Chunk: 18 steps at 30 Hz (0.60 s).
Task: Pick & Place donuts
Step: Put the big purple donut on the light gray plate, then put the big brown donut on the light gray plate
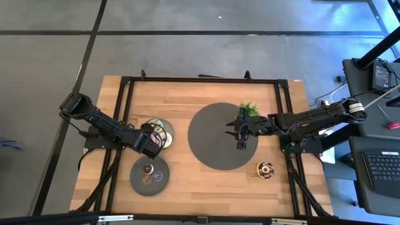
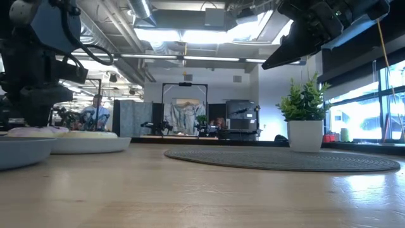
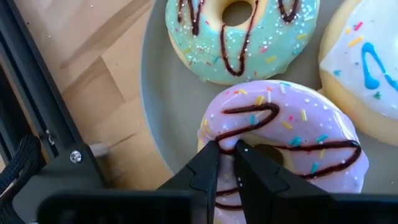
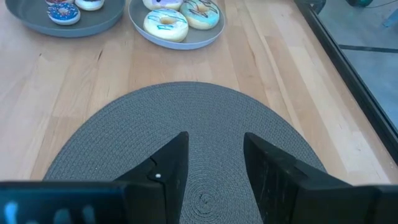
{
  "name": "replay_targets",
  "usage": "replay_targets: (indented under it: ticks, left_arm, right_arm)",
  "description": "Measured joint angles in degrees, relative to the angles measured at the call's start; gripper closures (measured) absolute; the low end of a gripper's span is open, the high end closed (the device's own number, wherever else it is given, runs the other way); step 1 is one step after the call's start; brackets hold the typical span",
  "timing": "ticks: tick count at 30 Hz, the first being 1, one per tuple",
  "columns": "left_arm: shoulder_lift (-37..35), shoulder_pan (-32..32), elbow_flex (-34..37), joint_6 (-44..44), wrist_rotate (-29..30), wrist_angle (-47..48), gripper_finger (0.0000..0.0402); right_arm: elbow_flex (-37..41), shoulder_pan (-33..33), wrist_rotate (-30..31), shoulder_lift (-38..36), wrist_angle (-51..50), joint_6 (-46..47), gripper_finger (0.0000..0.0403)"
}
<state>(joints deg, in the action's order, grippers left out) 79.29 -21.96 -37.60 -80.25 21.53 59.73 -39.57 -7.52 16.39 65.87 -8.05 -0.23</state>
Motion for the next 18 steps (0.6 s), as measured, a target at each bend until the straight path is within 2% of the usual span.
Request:
replay_targets:
  ticks: [18]
  left_arm:
    - [0.00,0.00,-1.70,0.04,-0.25,2.10,0.0264]
  right_arm:
    - [0.00,0.00,0.01,0.00,0.02,0.00,0.0247]
